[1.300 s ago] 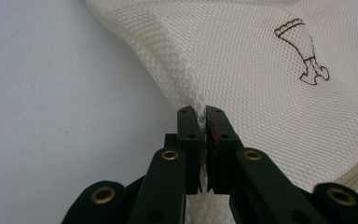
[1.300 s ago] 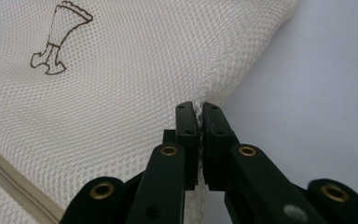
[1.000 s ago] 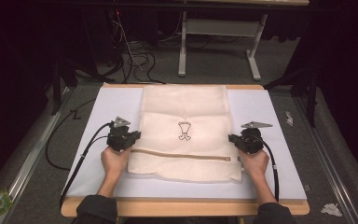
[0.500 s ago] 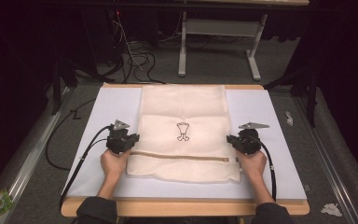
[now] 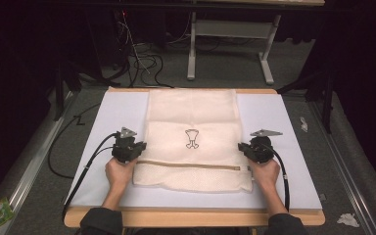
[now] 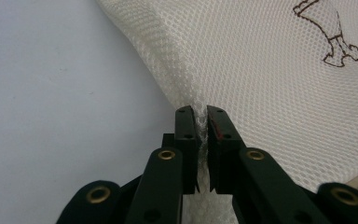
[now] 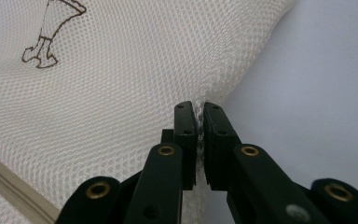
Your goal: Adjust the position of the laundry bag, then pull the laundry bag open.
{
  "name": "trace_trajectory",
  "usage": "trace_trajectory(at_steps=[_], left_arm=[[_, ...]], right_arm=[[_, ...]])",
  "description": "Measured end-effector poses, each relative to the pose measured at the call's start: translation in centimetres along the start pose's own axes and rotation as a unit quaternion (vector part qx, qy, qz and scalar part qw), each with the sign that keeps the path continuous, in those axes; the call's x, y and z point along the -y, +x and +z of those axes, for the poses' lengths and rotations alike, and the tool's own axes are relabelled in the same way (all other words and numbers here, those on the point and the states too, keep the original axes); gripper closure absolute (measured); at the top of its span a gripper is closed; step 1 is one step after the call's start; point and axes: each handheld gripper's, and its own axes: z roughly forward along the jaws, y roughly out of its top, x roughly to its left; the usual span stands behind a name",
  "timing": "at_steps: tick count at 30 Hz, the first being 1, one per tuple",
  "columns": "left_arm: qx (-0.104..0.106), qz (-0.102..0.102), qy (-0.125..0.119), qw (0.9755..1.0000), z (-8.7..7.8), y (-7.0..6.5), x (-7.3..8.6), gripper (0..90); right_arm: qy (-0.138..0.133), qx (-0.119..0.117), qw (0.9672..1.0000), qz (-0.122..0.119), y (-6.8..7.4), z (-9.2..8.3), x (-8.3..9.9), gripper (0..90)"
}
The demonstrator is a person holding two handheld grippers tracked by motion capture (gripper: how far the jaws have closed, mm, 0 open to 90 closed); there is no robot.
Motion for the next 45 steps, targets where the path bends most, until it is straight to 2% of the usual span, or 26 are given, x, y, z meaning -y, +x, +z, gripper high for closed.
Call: trace_trajectory(at_steps=[9, 15, 18, 22, 23, 24, 25, 26, 28, 33, 39, 42, 45], left_arm=[[0.001, -0.005, 0.000, 1.0000, 0.0, 0.0, 0.2, 83.5], [0.001, 0.002, -0.001, 1.0000, 0.1, 0.0, 0.4, 83.4], [0.000, -0.001, 0.002, 1.0000, 0.3, 0.0, 0.7, 82.9], [-0.004, 0.008, -0.002, 1.0000, 0.3, -0.2, 0.9, 78.1], [-0.007, 0.013, -0.008, 0.9999, 0.1, -0.4, 1.1, 73.4], [-0.007, 0.013, -0.008, 0.9999, 0.1, -0.4, 1.1, 71.1], [-0.011, 0.016, -0.013, 0.9997, 0.0, -0.6, 1.1, 67.8], [-0.017, 0.026, -0.020, 0.9993, -0.3, -0.9, 1.3, 65.7], [-0.019, 0.031, -0.025, 0.9990, -0.4, -1.1, 1.5, 63.7], [-0.018, 0.052, -0.042, 0.9976, -1.2, -2.3, 2.3, 52.9], [-0.010, 0.056, -0.046, 0.9973, -1.1, -3.7, 2.7, 48.5], [-0.023, 0.067, -0.050, 0.9962, -0.9, -4.3, 3.1, 47.5], [-0.026, 0.067, -0.047, 0.9963, -0.8, -4.5, 3.2, 46.7]], right_arm=[[-0.001, 0.000, 1.0000, 0.002, 0.0, 0.1, 0.2, 85.8], [-0.002, 0.002, 1.0000, -0.007, 0.1, 0.0, 0.3, 85.7], [-0.002, 0.000, 1.0000, 0.001, 0.1, 0.2, 0.6, 85.2], [-0.001, 0.004, 1.0000, -0.001, 0.1, 0.1, 0.7, 79.8], [-0.005, 0.006, 1.0000, 0.003, 0.0, -0.1, 0.8, 73.7], [-0.005, 0.006, 1.0000, 0.003, 0.0, -0.1, 0.8, 73.7], [-0.007, 0.010, 0.9999, 0.007, -0.1, -0.3, 0.9, 67.9], [-0.010, 0.010, 0.9999, 0.010, -0.1, -0.4, 0.9, 66.2], [-0.009, 0.009, 0.9999, 0.012, -0.2, -0.5, 1.0, 63.9], [-0.009, 0.006, 0.9997, 0.021, -0.1, -0.9, 1.8, 52.4], [-0.007, -0.003, 0.9996, 0.026, 0.2, -1.0, 2.9, 47.7], [0.003, -0.005, 0.9998, 0.020, 0.7, -1.0, 3.3, 45.9], [0.006, -0.012, 0.9996, 0.026, 1.0, -1.3, 3.3, 45.3]])
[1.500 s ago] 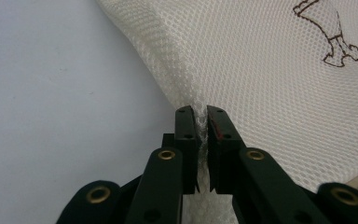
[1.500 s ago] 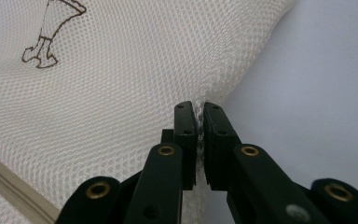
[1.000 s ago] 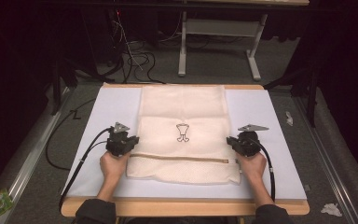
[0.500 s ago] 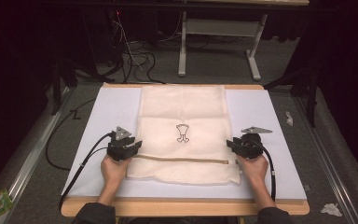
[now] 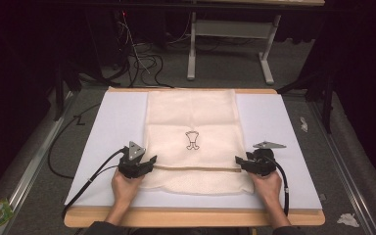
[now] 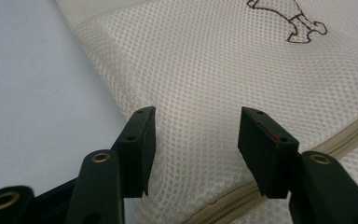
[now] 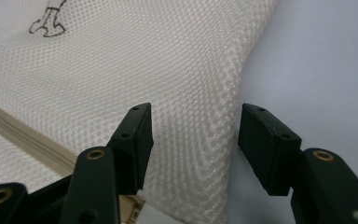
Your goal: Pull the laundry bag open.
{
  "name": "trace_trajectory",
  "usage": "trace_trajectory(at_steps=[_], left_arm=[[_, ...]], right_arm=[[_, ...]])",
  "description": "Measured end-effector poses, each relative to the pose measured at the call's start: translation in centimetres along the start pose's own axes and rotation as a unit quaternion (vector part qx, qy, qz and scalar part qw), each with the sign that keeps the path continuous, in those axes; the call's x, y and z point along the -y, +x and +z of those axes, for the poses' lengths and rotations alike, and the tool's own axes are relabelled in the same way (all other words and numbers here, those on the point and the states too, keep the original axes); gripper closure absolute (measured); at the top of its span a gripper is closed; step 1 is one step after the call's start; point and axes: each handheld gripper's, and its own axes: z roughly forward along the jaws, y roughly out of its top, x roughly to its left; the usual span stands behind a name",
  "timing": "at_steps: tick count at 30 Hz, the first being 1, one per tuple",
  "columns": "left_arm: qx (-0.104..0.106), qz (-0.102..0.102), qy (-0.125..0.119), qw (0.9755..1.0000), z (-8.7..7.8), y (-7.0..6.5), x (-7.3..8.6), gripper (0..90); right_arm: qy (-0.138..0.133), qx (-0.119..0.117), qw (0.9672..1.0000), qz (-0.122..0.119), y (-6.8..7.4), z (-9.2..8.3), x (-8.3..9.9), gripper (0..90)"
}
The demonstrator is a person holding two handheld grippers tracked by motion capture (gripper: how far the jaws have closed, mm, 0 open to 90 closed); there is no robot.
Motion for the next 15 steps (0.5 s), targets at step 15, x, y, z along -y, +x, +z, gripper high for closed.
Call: trace_trajectory(at_steps=[15], left_arm=[[0.001, -0.004, 0.025, 0.9997, 1.4, -0.1, 0.1, 47.6]], right_arm=[[0.011, 0.017, 0.9994, -0.029, 0.7, 0.4, -0.1, 69.4]])
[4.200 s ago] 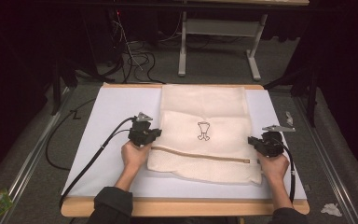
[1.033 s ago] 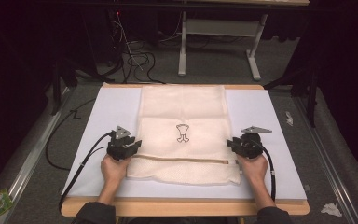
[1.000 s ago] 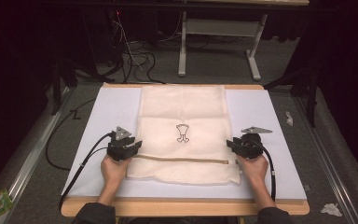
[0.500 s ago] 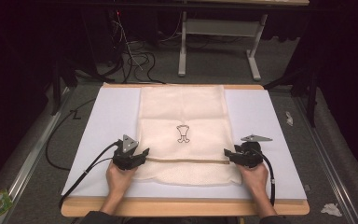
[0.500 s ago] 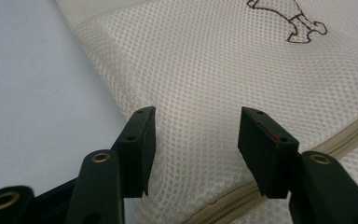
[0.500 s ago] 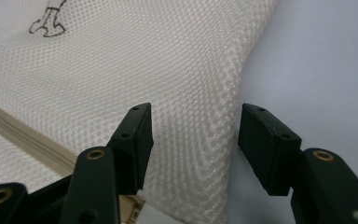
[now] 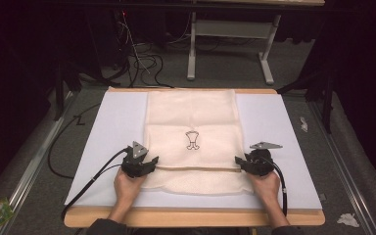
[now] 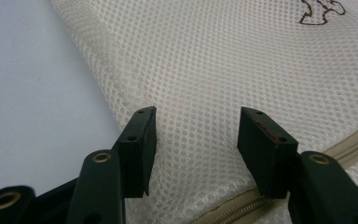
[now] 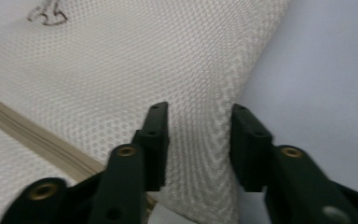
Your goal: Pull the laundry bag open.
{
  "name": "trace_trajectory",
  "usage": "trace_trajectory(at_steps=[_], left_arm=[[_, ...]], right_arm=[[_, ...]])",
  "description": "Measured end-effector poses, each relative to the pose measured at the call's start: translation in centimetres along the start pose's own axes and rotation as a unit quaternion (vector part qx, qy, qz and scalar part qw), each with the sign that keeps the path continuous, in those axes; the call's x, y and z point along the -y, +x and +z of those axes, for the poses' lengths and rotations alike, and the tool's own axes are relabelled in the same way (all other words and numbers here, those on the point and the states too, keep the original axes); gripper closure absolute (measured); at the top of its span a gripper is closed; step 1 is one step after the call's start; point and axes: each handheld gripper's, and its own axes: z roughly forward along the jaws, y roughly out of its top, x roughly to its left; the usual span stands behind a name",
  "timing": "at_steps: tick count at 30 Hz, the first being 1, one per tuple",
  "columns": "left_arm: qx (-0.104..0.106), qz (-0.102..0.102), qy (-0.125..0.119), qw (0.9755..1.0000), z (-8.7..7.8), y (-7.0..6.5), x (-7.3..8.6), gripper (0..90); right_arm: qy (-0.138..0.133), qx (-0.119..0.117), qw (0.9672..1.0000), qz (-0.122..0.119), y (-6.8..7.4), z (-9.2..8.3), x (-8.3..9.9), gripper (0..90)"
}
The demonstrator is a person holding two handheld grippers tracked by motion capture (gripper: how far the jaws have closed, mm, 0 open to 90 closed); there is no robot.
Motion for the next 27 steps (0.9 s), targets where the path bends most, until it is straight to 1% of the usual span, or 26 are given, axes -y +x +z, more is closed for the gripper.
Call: trace_trajectory(at_steps=[2, 4, 6, 7, 8, 9, 11, 12, 14, 15, 17, 18, 19, 21, 22, 24, 25, 26, 27], left_arm=[[-0.003, 0.002, 0.002, 1.0000, 0.1, -0.1, -0.1, 47.4], [-0.008, 0.004, 0.002, 1.0000, 0.2, -0.2, -0.1, 47.1], [-0.006, 0.002, 0.004, 1.0000, 0.2, -0.1, -0.3, 47.0], [-0.006, -0.002, 0.006, 1.0000, 0.1, 0.0, -0.4, 47.0], [-0.005, -0.004, 0.006, 1.0000, 0.1, 0.1, -0.4, 47.0], [-0.003, -0.009, 0.005, 0.9999, 0.0, 0.2, -0.6, 46.9], [0.000, -0.012, 0.002, 0.9999, -0.3, 0.4, -0.9, 46.8], [-0.001, -0.010, -0.004, 0.9999, -0.6, 0.3, -1.2, 46.7], [-0.014, 0.011, -0.009, 0.9998, -1.0, -0.3, -1.5, 46.5], [-0.015, 0.023, -0.013, 0.9995, -1.2, -0.7, -1.7, 46.4], [-0.009, 0.033, -0.018, 0.9992, -1.4, -1.3, -2.1, 46.2], [-0.004, 0.035, -0.023, 0.9991, -1.5, -1.6, -2.3, 46.2], [0.020, 0.019, -0.031, 0.9992, -1.5, -2.0, -2.6, 46.3], [0.024, 0.017, -0.026, 0.9992, -1.3, -2.2, -2.8, 46.2], [0.026, 0.025, -0.022, 0.9991, -1.2, -2.6, -3.1, 46.2], [0.036, 0.040, -0.023, 0.9983, -1.1, -3.5, -3.6, 46.3], [0.052, 0.041, -0.027, 0.9974, -0.9, -4.3, -4.0, 46.8], [0.052, 0.041, -0.027, 0.9974, -0.9, -4.3, -4.0, 47.4], [0.060, 0.039, -0.028, 0.9971, -0.7, -4.6, -4.2, 47.4]], right_arm=[[0.004, 0.003, 1.0000, -0.008, 0.1, 0.0, -0.1, 77.4], [0.009, -0.004, 0.9998, -0.019, 0.2, 0.1, -0.2, 83.8], [0.007, -0.001, 0.9995, -0.032, 0.4, 0.2, -0.3, 86.4], [0.006, -0.009, 0.9995, -0.031, 0.3, 0.1, -0.3, 87.4], [0.006, -0.009, 0.9995, -0.031, 0.3, 0.1, -0.3, 87.4], [-0.002, -0.016, 0.9995, -0.027, 0.0, -0.1, -0.3, 87.6], [-0.005, -0.020, 0.9995, -0.023, -0.1, -0.3, -0.4, 87.7], [-0.012, -0.023, 0.9995, -0.020, -0.1, -0.6, -0.4, 87.7], [-0.016, -0.025, 0.9992, -0.026, 0.0, -1.0, -0.5, 87.8], [-0.017, -0.025, 0.9991, -0.030, 0.2, -1.2, -0.6, 87.8], [-0.018, -0.025, 0.9990, -0.032, 0.2, -1.2, -0.7, 87.8], [-0.020, -0.026, 0.9990, -0.032, 0.3, -1.3, -0.7, 87.8], [-0.025, -0.031, 0.9988, -0.027, 0.2, -1.4, -0.7, 87.9], [-0.027, -0.034, 0.9988, -0.022, 0.2, -1.4, -0.7, 87.9], [-0.028, -0.036, 0.9988, -0.021, 0.2, -1.5, -0.7, 87.8], [-0.027, -0.037, 0.9987, -0.025, 0.2, -1.6, -0.8, 87.8], [-0.032, -0.042, 0.9983, -0.023, 0.1, -1.8, -0.8, 87.8], [-0.032, -0.042, 0.9983, -0.023, 0.1, -1.8, -0.8, 87.8], [-0.032, -0.044, 0.9983, -0.021, 0.1, -1.7, -0.8, 87.8]])
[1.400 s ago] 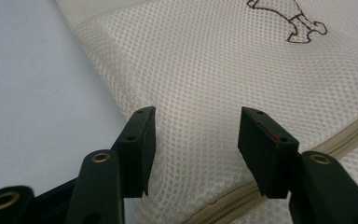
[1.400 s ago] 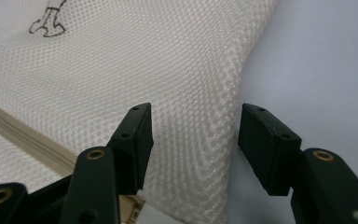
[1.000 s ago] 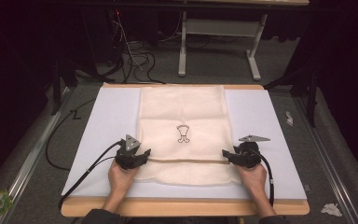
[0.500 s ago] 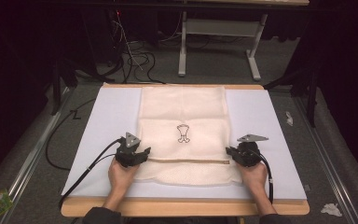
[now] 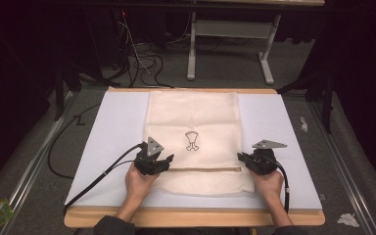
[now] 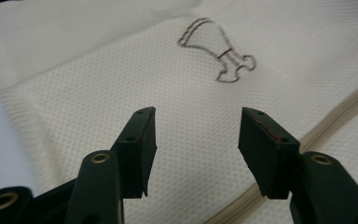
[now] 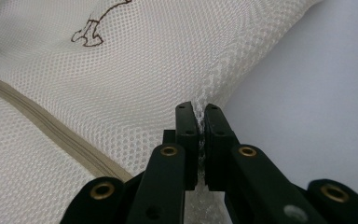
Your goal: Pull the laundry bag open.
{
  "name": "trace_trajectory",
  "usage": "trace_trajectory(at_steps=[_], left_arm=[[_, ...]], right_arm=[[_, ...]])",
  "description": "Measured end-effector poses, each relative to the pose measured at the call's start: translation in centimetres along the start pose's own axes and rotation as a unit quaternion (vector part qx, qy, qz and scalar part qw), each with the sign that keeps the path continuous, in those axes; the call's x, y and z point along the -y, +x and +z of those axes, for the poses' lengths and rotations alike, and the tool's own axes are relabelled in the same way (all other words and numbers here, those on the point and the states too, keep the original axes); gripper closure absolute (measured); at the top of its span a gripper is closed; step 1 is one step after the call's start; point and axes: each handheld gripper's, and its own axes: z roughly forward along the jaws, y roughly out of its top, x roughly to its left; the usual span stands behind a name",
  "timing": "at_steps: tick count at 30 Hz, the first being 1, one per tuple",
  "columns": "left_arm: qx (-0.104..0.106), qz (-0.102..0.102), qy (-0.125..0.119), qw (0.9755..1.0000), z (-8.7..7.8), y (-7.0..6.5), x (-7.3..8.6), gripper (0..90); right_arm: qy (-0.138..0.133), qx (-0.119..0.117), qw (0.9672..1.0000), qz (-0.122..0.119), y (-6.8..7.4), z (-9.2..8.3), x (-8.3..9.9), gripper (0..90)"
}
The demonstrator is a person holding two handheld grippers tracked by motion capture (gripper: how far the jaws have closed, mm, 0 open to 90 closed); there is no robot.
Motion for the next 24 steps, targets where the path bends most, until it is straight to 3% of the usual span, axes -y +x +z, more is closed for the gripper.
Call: trace_trajectory(at_steps=[2, 7, 10, 12, 16, 17, 18, 21, 24], left_arm=[[0.002, 0.005, 0.000, 1.0000, 0.4, -0.5, -0.4, 48.3], [0.030, -0.001, 0.008, 0.9995, 1.4, -1.7, -1.1, 48.4], [0.039, 0.010, 0.008, 0.9992, 1.8, -2.5, -1.6, 48.5], [0.052, 0.004, 0.008, 0.9986, 2.1, -2.9, -1.8, 48.4], [0.055, 0.020, 0.009, 0.9982, 2.8, -4.0, -2.2, 48.5], [0.057, 0.017, 0.017, 0.9981, 3.2, -4.1, -2.2, 48.2], [0.074, 0.006, 0.021, 0.9970, 3.6, -4.3, -2.3, 48.3], [0.077, 0.016, 0.020, 0.9967, 3.7, -4.7, -2.4, 48.8], [0.092, 0.013, 0.022, 0.9954, 4.0, -5.2, -2.7, 49.1]], right_arm=[[0.005, -0.001, 1.0000, -0.003, -0.1, 0.0, 0.0, 87.8], [0.002, -0.006, 1.0000, -0.002, -0.1, -0.2, 0.0, 87.9], [-0.005, -0.009, 0.9999, -0.004, -0.1, -0.4, -0.1, 87.9], [-0.004, -0.010, 0.9999, -0.002, -0.1, -0.3, -0.1, 87.9], [-0.004, -0.013, 0.9999, -0.003, -0.2, -0.5, -0.2, 87.9], [-0.005, -0.015, 0.9999, 0.002, -0.2, -0.5, -0.2, 87.9], [-0.005, -0.015, 0.9999, 0.003, -0.2, -0.5, -0.2, 87.9], [-0.006, -0.014, 0.9999, 0.001, 0.0, -0.6, -0.3, 88.0], [-0.006, -0.016, 0.9998, 0.002, 0.0, -0.5, -0.4, 88.0]])
